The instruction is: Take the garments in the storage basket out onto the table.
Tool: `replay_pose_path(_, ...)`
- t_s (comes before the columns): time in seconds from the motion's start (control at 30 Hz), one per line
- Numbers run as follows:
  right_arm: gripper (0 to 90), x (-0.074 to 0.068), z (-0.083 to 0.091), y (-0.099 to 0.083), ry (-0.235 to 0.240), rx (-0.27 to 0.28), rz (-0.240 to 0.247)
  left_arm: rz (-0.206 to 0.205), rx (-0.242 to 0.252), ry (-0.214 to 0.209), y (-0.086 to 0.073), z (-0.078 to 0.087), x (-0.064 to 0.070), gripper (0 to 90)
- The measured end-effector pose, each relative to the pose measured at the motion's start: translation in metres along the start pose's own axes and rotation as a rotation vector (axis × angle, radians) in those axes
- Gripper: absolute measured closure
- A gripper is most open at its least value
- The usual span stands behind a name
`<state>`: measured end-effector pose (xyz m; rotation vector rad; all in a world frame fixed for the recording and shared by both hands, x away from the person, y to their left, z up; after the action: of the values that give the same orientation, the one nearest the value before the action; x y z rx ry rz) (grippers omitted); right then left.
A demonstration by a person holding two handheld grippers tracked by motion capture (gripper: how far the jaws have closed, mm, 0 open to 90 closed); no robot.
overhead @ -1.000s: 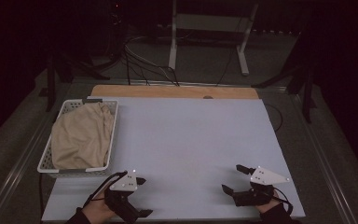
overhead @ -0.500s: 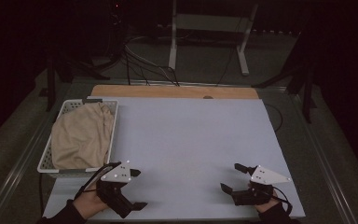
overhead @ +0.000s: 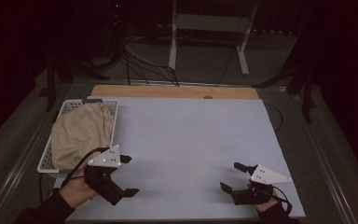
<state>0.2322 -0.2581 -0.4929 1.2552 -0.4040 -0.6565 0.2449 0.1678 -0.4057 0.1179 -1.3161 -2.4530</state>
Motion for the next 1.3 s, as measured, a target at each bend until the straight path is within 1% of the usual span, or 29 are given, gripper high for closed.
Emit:
replay_pose_path(0.03,10.2,0.000,0.000,0.000,0.000,0.000,-0.001,-0.006,0.002,0.015,0.002,0.003,-0.002,0.2)
replay_pose_path(0.07,10.2,0.000,0.000,0.000,0.000,0.001,-0.002,-0.005,0.002,0.015,0.003,0.005,-0.003,0.2)
replay_pose_path(0.1,10.2,0.000,0.000,0.000,-0.001,0.002,-0.003,-0.005,0.003,0.027,0.004,0.008,-0.004,0.2)
replay_pose_path(0.23,10.2,0.000,0.000,0.000,-0.004,-0.001,0.000,-0.007,-0.012,0.041,0.005,0.012,-0.007,0.2)
replay_pose_path(0.27,10.2,0.000,-0.001,0.000,-0.008,-0.001,0.002,0.006,-0.004,0.034,0.007,0.015,-0.010,0.2)
replay_pose_path(0.3,10.2,0.000,-0.001,0.000,-0.008,0.000,0.002,0.005,0.004,0.048,0.008,0.018,-0.012,0.2)
replay_pose_path(0.37,10.2,0.000,-0.001,0.000,-0.009,0.003,-0.001,0.015,0.008,0.053,0.009,0.022,-0.017,0.2)
replay_pose_path(0.4,10.2,0.000,-0.001,0.000,-0.011,0.002,0.000,0.019,0.011,0.064,0.009,0.024,-0.018,0.2)
replay_pose_path(0.43,10.2,0.000,-0.001,0.000,-0.011,0.002,0.000,0.019,0.011,0.064,0.009,0.024,-0.018,0.2)
replay_pose_path(0.47,10.1,0.000,-0.001,0.000,-0.012,0.003,0.000,0.024,0.011,0.069,0.009,0.029,-0.022,0.2)
replay_pose_path(0.5,10.2,0.000,-0.001,0.000,-0.013,0.001,0.003,0.027,0.018,0.091,0.010,0.034,-0.026,0.2)
replay_pose_path(0.53,10.2,0.000,-0.001,0.000,-0.012,0.000,0.001,0.037,0.020,0.097,0.010,0.038,-0.029,0.2)
replay_pose_path(0.57,10.2,-0.001,-0.002,0.000,-0.011,-0.001,0.005,0.039,0.023,0.111,0.010,0.041,-0.032,0.2)
replay_pose_path(0.63,10.2,-0.001,-0.002,-0.001,-0.011,-0.003,0.006,0.045,0.024,0.115,0.010,0.043,-0.034,0.2)
replay_pose_path(0.67,10.2,-0.001,-0.002,-0.001,-0.010,-0.003,0.003,0.058,0.040,0.131,0.010,0.050,-0.039,0.2)
replay_pose_path(0.73,10.2,-0.001,-0.002,-0.001,-0.012,-0.003,0.001,0.070,0.046,0.149,0.010,0.056,-0.044,0.2)
replay_pose_path(0.87,10.2,-0.001,-0.003,-0.001,-0.011,-0.004,0.003,0.086,0.051,0.200,0.008,0.066,-0.056,0.2)
replay_pose_path(0.9,10.2,-0.001,-0.003,-0.001,-0.011,-0.005,0.004,0.096,0.055,0.204,0.008,0.069,-0.059,0.2)
replay_pose_path(0.93,10.2,-0.001,-0.003,-0.002,-0.012,-0.008,0.009,0.104,0.056,0.220,0.007,0.071,-0.062,0.2)
replay_pose_path(1.0,10.2,-0.002,-0.003,-0.002,-0.013,-0.010,0.016,0.126,0.056,0.237,0.004,0.075,-0.069,0.2)
replay_pose_path(1.03,10.2,-0.001,-0.004,-0.002,-0.014,-0.010,0.016,0.132,0.054,0.258,0.003,0.077,-0.072,0.2)
replay_pose_path(1.07,10.2,-0.001,-0.003,-0.002,-0.014,-0.010,0.015,0.142,0.054,0.268,0.001,0.079,-0.076,0.2)
replay_pose_path(1.13,10.2,-0.001,-0.003,-0.001,-0.017,-0.008,0.014,0.166,0.054,0.305,-0.002,0.083,-0.084,0.2)
replay_pose_path(1.17,10.2,-0.001,-0.003,-0.002,-0.017,-0.009,0.014,0.179,0.056,0.316,-0.004,0.085,-0.088,0.2)
replay_pose_path(1.2,10.2,-0.001,-0.003,-0.002,-0.016,-0.008,0.016,0.195,0.050,0.347,-0.006,0.087,-0.092,0.2)
replay_pose_path(1.23,10.2,-0.001,-0.004,-0.002,-0.016,-0.010,0.017,0.205,0.050,0.363,-0.008,0.088,-0.097,0.2)
replay_pose_path(1.27,10.2,-0.001,-0.004,-0.002,-0.016,-0.012,0.016,0.223,0.066,0.371,-0.010,0.090,-0.101,0.2)
replay_pose_path(1.3,10.2,-0.001,-0.004,-0.002,-0.015,-0.011,0.016,0.234,0.064,0.395,-0.011,0.091,-0.105,0.2)
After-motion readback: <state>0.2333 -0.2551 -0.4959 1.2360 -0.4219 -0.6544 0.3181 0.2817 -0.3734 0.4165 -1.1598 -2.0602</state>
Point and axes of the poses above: each handheld gripper's, and its own axes: z roughly backward along the jaws, y roughly out of its top, x roughly to its right, the point moved 2 cm from there along -z, roughly forward along the jaws, and after that the axes turned 8 degrees about x, right-handed, at the moved point
